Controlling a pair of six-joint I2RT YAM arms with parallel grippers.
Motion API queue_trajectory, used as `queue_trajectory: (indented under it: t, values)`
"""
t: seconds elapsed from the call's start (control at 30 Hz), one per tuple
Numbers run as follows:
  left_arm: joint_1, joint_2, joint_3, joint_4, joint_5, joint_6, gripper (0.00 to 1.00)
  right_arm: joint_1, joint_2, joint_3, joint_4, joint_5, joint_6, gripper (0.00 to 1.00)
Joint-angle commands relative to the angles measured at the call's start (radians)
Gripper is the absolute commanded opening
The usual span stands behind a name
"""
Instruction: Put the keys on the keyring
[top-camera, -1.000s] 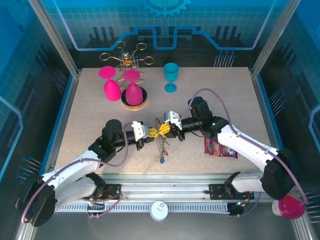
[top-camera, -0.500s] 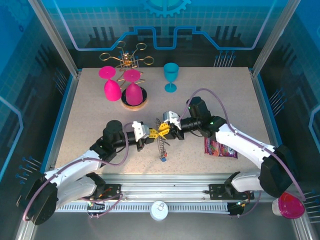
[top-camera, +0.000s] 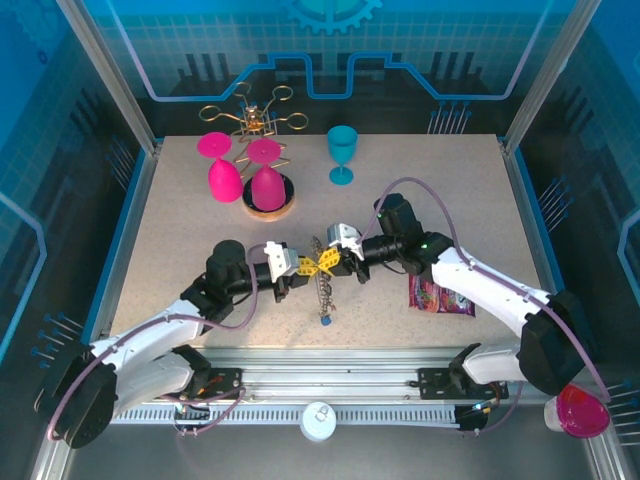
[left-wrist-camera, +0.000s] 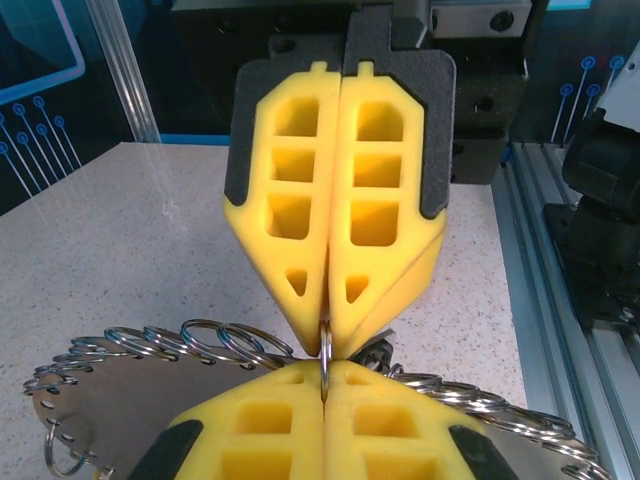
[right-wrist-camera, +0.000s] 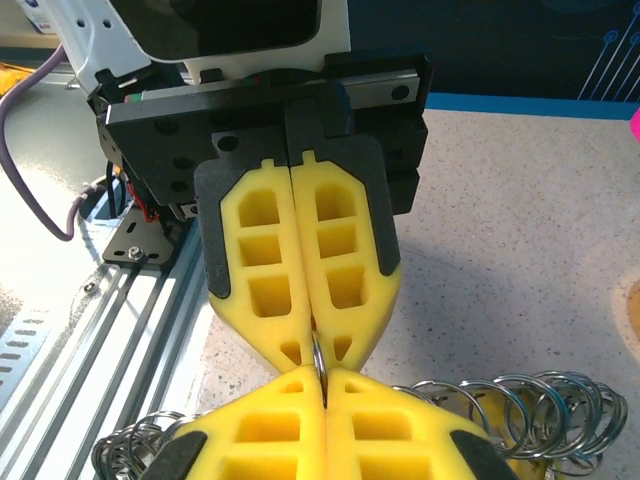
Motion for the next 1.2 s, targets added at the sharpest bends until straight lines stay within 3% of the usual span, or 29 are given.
queue_trajectory:
  t: [0.0, 0.1, 0.17, 0.27, 0.37, 0.47, 0.57, 0.63, 0.67, 0.7, 0.77, 0.87, 1.17]
  values:
    - [-0.003, -0.009, 0.010, 0.134, 0.062, -0.007, 0.00, 0.000, 0.028, 0.039, -0.086, 0.020, -0.038, 0.00]
    - [-0.002, -0.021, 0.032, 0.041, 0.010, 0.012, 0.01, 0.014, 0.018, 0.073, -0.162, 0.057, -0.077, 0.00]
    - [-0.002, -0.033, 0.054, -0.048, -0.039, 0.040, 0.11, 0.031, 0.019, 0.117, -0.246, 0.084, -0.114, 0.00]
    - [-0.004, -0.035, 0.090, -0.163, -0.078, 0.085, 0.16, 0.061, 0.043, 0.182, -0.356, 0.139, -0.160, 0.00]
    - [-0.005, -0.023, 0.124, -0.253, -0.097, 0.127, 0.12, 0.095, 0.071, 0.237, -0.427, 0.187, -0.190, 0.00]
    - [-0.007, -0.012, 0.150, -0.318, -0.107, 0.164, 0.00, 0.122, 0.093, 0.286, -0.485, 0.220, -0.215, 0.00]
    - [-0.010, -0.008, 0.157, -0.334, -0.124, 0.189, 0.00, 0.135, 0.096, 0.309, -0.508, 0.225, -0.223, 0.00]
    - [-0.012, -0.019, 0.145, -0.313, -0.120, 0.191, 0.00, 0.118, 0.074, 0.283, -0.460, 0.218, -0.190, 0.00]
    - [-0.011, -0.026, 0.135, -0.296, -0.113, 0.190, 0.00, 0.094, 0.052, 0.252, -0.414, 0.178, -0.159, 0.06]
    - [-0.011, -0.035, 0.123, -0.280, -0.104, 0.189, 0.00, 0.066, 0.023, 0.211, -0.350, 0.137, -0.121, 0.22]
    - [-0.012, -0.049, 0.106, -0.245, -0.089, 0.178, 0.00, 0.023, -0.024, 0.137, -0.240, 0.077, -0.065, 0.28]
    - [-0.010, -0.065, 0.084, -0.196, -0.071, 0.162, 0.00, -0.009, -0.050, 0.074, -0.147, 0.044, -0.028, 0.29]
    - [-0.010, -0.058, 0.075, -0.152, -0.041, 0.140, 0.00, 0.000, -0.006, 0.053, -0.108, 0.035, -0.028, 0.26]
